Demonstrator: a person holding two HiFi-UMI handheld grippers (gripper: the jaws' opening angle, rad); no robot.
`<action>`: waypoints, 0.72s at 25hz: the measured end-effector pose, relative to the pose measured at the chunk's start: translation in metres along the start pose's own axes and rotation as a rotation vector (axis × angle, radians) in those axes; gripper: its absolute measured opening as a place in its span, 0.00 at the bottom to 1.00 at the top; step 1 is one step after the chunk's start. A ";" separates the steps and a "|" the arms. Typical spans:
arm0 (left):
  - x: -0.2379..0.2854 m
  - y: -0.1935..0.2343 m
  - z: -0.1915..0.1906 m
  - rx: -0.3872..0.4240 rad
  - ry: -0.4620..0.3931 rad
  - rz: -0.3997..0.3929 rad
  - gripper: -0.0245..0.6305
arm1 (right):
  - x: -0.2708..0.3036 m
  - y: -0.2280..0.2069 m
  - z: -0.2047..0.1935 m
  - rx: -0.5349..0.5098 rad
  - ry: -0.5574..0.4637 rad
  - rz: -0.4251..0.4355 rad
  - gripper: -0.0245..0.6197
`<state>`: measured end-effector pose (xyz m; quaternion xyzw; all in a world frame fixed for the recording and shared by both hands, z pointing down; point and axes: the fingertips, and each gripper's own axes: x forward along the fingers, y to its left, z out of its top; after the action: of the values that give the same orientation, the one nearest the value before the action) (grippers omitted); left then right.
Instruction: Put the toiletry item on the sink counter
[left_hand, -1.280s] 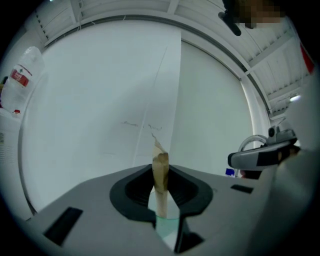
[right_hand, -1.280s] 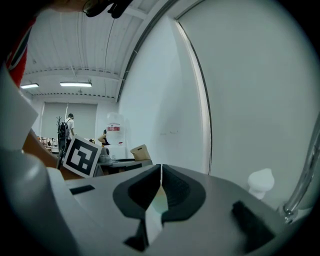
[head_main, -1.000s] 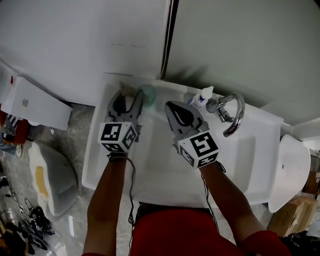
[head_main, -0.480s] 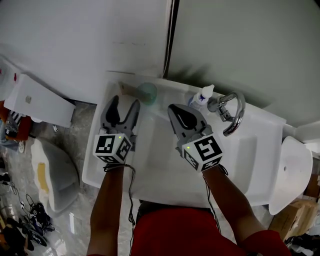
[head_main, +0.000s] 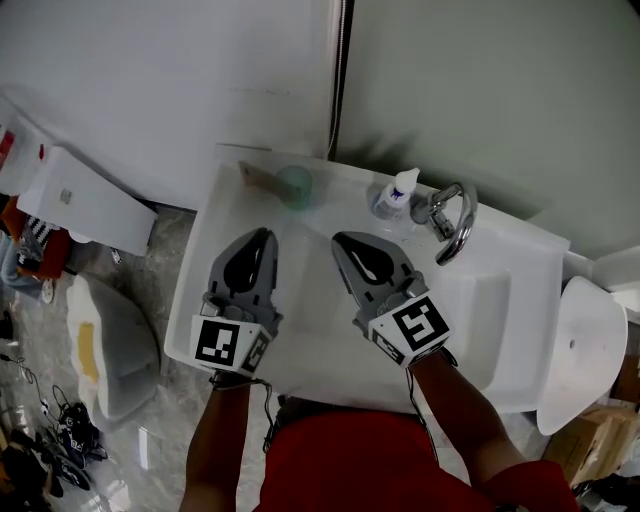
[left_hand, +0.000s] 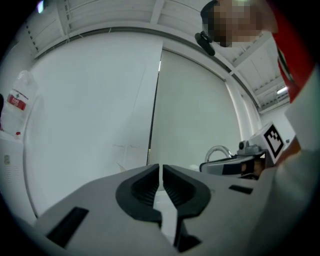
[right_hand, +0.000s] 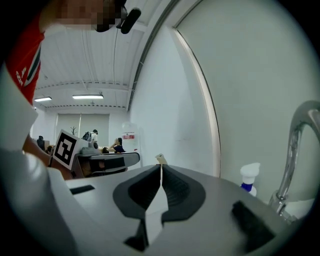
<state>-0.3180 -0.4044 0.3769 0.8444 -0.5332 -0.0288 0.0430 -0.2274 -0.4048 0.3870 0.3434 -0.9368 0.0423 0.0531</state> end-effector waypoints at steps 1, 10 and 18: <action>-0.003 -0.007 0.003 0.009 -0.006 -0.009 0.09 | -0.003 0.004 0.003 -0.002 -0.007 0.014 0.08; -0.028 -0.059 0.025 0.000 -0.058 -0.050 0.06 | -0.028 0.038 0.028 0.009 -0.073 0.132 0.08; -0.033 -0.079 0.028 0.004 -0.079 -0.089 0.06 | -0.043 0.052 0.033 -0.004 -0.085 0.157 0.08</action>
<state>-0.2636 -0.3416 0.3408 0.8657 -0.4963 -0.0629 0.0188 -0.2311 -0.3419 0.3466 0.2702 -0.9623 0.0298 0.0105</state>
